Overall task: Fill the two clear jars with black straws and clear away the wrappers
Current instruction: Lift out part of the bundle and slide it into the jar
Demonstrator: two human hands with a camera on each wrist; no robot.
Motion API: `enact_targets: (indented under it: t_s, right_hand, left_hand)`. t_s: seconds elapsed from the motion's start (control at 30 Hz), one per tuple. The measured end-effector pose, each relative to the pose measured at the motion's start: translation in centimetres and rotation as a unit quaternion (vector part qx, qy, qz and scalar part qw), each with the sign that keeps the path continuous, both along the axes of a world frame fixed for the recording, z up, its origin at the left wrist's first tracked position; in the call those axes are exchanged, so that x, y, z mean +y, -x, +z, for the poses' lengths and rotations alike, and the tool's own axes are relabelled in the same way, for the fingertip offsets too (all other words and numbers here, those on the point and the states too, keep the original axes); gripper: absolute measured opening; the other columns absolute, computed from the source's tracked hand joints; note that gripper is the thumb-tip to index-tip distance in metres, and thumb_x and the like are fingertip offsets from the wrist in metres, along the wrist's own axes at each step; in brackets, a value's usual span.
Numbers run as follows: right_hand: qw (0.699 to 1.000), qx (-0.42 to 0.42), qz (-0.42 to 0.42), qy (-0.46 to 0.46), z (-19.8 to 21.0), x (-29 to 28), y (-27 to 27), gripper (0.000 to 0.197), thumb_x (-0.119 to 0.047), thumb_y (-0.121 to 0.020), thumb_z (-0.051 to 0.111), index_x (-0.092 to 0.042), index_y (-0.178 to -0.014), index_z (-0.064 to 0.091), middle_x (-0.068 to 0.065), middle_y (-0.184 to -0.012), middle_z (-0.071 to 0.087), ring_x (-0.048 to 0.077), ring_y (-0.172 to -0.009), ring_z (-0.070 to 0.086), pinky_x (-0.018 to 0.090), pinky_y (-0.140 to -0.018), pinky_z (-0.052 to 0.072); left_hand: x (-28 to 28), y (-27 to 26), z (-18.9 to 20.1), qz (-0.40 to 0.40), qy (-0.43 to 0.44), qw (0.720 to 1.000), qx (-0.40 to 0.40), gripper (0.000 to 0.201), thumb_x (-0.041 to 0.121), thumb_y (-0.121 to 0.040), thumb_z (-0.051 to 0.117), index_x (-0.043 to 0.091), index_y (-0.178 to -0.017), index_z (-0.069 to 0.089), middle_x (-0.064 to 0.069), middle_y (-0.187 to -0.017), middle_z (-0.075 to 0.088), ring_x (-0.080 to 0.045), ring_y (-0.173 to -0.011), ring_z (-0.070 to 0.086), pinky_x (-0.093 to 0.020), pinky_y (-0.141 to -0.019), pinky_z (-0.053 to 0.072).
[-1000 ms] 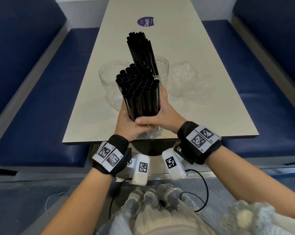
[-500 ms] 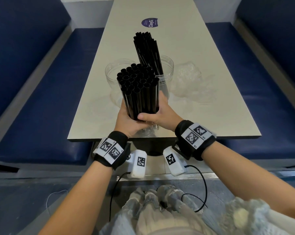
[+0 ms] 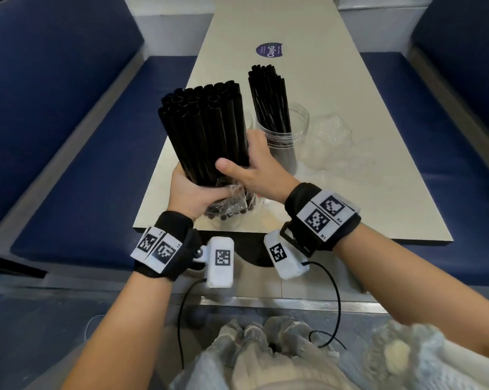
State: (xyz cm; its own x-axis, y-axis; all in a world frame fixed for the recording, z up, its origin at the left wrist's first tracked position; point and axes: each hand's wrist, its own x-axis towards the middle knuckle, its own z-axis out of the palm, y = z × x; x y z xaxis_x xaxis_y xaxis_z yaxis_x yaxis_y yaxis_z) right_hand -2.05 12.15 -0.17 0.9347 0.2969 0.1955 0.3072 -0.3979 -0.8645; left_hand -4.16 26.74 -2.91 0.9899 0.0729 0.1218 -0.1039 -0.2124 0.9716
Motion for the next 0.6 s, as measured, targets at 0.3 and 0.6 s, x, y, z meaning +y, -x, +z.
enact_targets:
  t_s: [0.3, 0.6]
  right_hand:
    - [0.992, -0.055, -0.046, 0.105, 0.7, 1.5, -1.0, 0.051, -0.039, -0.096, 0.031, -0.006, -0.134, 0.039, 0.015, -0.137, 0.036, 0.027, -0.13, 0.029, 0.033, -0.109, 0.018]
    - [0.944, -0.11, -0.049, 0.307, -0.1, 0.8, -2.7, 0.033, -0.03, -0.089, 0.054, -0.008, -0.113, 0.056, 0.013, -0.134, 0.043, 0.029, -0.129, 0.03, 0.033, -0.104, 0.021]
  left_hand:
    - [3.3, 0.8, -0.7, 0.094, 0.056, 0.994, 0.011, 0.081, 0.03, -0.037, 0.087, -0.007, -0.104, 0.062, -0.015, -0.099, 0.07, -0.028, -0.097, 0.068, -0.044, -0.088, 0.055]
    - [6.7, 0.4, 0.7, 0.132, -0.013, 0.991, 0.014, 0.085, 0.028, -0.037, 0.091, -0.006, -0.109, 0.06, -0.015, -0.105, 0.069, -0.028, -0.101, 0.066, -0.046, -0.09, 0.054]
